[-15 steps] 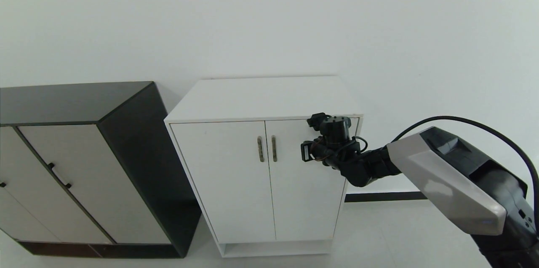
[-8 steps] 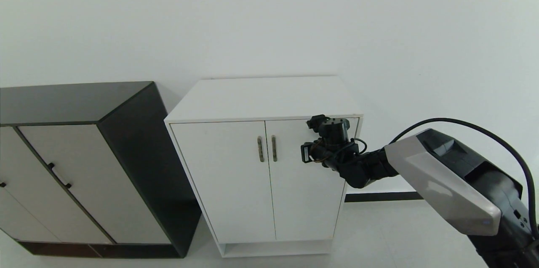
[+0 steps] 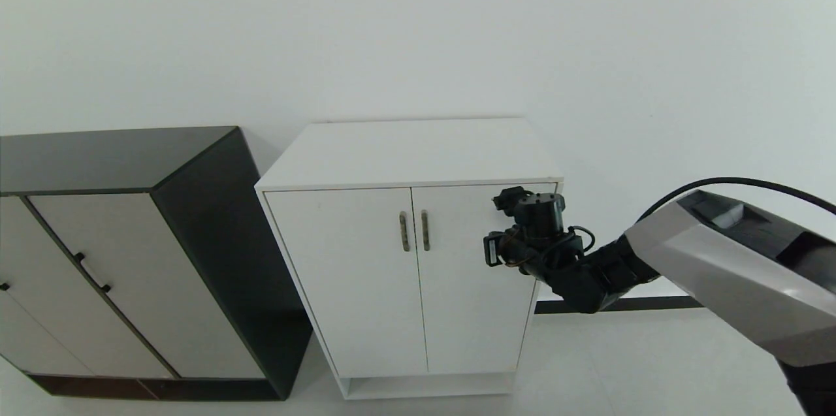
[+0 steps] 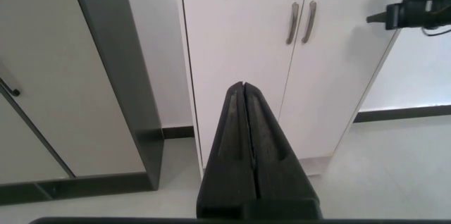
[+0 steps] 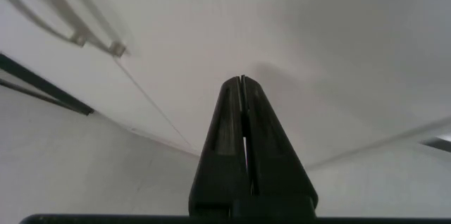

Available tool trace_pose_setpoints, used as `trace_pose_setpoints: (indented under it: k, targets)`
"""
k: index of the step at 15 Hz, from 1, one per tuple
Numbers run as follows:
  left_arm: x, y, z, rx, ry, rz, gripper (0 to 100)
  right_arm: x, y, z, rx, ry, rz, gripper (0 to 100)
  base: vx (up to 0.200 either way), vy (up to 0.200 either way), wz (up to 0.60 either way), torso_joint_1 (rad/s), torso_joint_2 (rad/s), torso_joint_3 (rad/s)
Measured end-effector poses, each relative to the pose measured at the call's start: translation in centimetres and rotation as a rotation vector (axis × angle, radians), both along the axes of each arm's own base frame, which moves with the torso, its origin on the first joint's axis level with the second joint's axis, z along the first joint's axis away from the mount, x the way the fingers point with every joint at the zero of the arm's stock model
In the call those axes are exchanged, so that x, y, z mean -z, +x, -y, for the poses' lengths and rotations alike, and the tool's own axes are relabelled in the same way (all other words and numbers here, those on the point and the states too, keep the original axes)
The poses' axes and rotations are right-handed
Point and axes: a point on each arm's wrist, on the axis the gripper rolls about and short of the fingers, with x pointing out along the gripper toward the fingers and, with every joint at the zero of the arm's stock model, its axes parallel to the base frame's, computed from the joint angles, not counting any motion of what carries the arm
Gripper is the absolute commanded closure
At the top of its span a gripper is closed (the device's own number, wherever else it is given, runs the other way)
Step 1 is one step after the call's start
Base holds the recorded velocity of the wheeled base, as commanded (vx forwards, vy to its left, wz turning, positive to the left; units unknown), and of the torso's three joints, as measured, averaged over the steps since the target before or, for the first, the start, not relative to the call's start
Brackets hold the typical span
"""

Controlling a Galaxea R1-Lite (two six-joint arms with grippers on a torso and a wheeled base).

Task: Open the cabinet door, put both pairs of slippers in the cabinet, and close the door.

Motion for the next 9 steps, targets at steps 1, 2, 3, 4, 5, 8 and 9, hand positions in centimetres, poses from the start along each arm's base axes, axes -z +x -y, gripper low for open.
trace_pose_setpoints:
  k: [1,2,3,4,5,8,9]
  targets:
    - [0.0,0.0,0.0,-0.001,0.0,0.0,100,-0.2,-1.3,0.8,0.001,-0.004,-0.005,100,0.0,0.0,0.0,0.0,0.0,0.0]
    - [0.0,0.0,0.0,-0.001,0.0,0.0,100,-0.3,-2.6,1.7,0.004,-0.009,-0.013,100,0.0,0.0,0.0,0.0,0.0,0.0]
    - [0.0,0.0,0.0,-0.001,-0.001,0.0,100,-0.4,-4.3,2.7,0.008,-0.017,-0.024,100,0.0,0.0,0.0,0.0,0.0,0.0]
    - [0.0,0.0,0.0,-0.001,-0.001,0.0,100,-0.6,-6.2,3.9,0.02,-0.026,-0.033,100,0.0,0.0,0.0,0.0,0.0,0.0]
    - [0.0,0.0,0.0,-0.001,-0.001,0.0,100,-0.5,-8.0,5.1,0.035,-0.038,-0.044,100,0.0,0.0,0.0,0.0,0.0,0.0]
    - [0.0,0.0,0.0,-0.001,-0.001,0.0,100,-0.7,-14.3,9.0,0.074,-0.06,-0.057,100,0.0,0.0,0.0,0.0,0.0,0.0]
    - [0.0,0.0,0.0,-0.001,-0.001,0.0,100,-1.0,-16.2,10.3,0.082,-0.057,-0.049,100,0.0,0.0,0.0,0.0,0.0,0.0]
